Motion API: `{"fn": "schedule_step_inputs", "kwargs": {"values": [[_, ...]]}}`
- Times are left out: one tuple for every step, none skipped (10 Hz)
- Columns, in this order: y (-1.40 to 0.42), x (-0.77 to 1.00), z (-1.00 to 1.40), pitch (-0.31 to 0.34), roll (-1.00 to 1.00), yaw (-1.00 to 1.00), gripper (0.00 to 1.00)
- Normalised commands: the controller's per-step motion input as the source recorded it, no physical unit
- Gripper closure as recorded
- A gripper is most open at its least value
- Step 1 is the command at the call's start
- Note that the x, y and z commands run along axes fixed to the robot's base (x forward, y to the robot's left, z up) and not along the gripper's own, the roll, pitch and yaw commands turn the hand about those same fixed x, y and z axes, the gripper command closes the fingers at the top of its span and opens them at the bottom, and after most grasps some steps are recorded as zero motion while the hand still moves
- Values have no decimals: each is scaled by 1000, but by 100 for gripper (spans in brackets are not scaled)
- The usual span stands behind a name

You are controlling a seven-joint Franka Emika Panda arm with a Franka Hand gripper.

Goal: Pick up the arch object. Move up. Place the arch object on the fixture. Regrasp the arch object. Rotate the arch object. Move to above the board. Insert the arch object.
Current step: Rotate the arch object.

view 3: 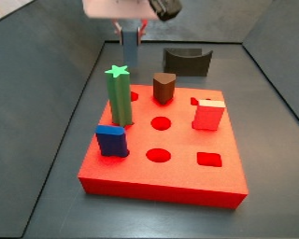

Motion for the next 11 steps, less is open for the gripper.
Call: {"fn": "schedule_step_inputs", "kwargs": {"values": [[12, 33, -390, -29, -190, -12, 100], [12, 36, -297, -26, -192, -9, 100], [9, 25, -224, -10, -195, -8, 100], [9, 17, -227, -6, -195, -8, 100], [10, 20, -226, -6, -195, -8, 100], [10, 21, -225, -7, -195, -7, 100], [0, 0, 0, -7, -195, -8, 0], [0, 0, 1000, -11, -194, -6, 0], [1, -24, 1000, 12, -194, -7, 0], [3, -35, 998, 28, -192, -9, 0], [11, -21, 757, 44, -183, -16, 0]]}}
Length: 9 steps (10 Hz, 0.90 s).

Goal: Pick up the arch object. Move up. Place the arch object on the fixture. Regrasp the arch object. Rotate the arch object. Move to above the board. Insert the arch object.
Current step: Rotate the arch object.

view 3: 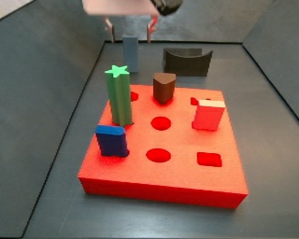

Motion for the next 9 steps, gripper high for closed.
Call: {"fn": "schedule_step_inputs", "kwargs": {"values": [[13, -15, 648, 50, -179, -20, 0], [16, -9, 472, 59, -174, -25, 0], [19, -3, 231, 65, -167, -32, 0], [0, 0, 0, 5, -13, 1000, 0], [-3, 15, -66, 5, -12, 1000, 0], [-12, 28, -36, 4, -11, 1000, 0], [-9, 28, -32, 4, -11, 1000, 0], [-9, 29, -31, 4, -11, 1000, 0], [-7, 29, -29, 4, -12, 1000, 0]]}}
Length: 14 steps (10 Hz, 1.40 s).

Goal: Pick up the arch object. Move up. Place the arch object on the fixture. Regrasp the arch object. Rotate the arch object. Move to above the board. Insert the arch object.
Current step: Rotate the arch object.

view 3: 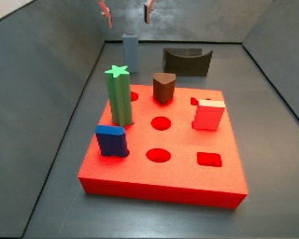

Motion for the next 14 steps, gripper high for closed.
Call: {"fn": "schedule_step_inputs", "kwargs": {"values": [[-7, 30, -27, 4, -12, 1000, 0], [-7, 30, -26, 4, -12, 1000, 0], [-6, 31, -25, 4, -12, 1000, 0], [-6, 31, -24, 4, -13, 1000, 0], [-6, 31, -24, 4, -13, 1000, 0], [-5, 31, -23, 4, -14, 1000, 0], [-5, 32, -23, 5, -14, 1000, 0], [-5, 32, -22, 5, -15, 1000, 0], [-5, 32, -22, 5, -15, 1000, 0], [-5, 32, -22, 5, -15, 1000, 0], [-6, 32, -22, 5, -16, 1000, 0], [-5, 32, -22, 5, -17, 1000, 0], [-5, 32, -22, 5, -17, 1000, 0], [-5, 32, -21, 6, -18, 1000, 0]]}}
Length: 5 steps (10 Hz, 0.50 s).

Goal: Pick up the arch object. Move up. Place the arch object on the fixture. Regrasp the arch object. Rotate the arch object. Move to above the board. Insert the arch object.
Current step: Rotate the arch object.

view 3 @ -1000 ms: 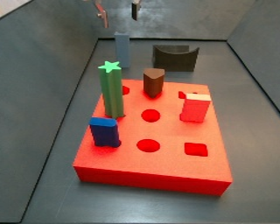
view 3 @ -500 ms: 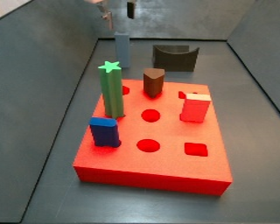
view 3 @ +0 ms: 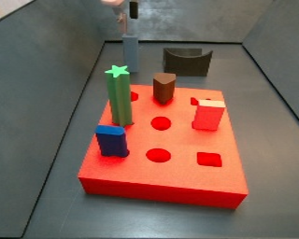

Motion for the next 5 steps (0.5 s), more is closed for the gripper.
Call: {"fn": "schedule_step_inputs", "kwargs": {"values": [[-5, 32, -21, 6, -18, 1000, 0], [-5, 32, -21, 6, -19, 1000, 0], [-5, 32, -21, 6, -20, 1000, 0], [-5, 32, -21, 7, -21, 1000, 0], [-5, 33, -20, 7, -22, 1000, 0]]}}
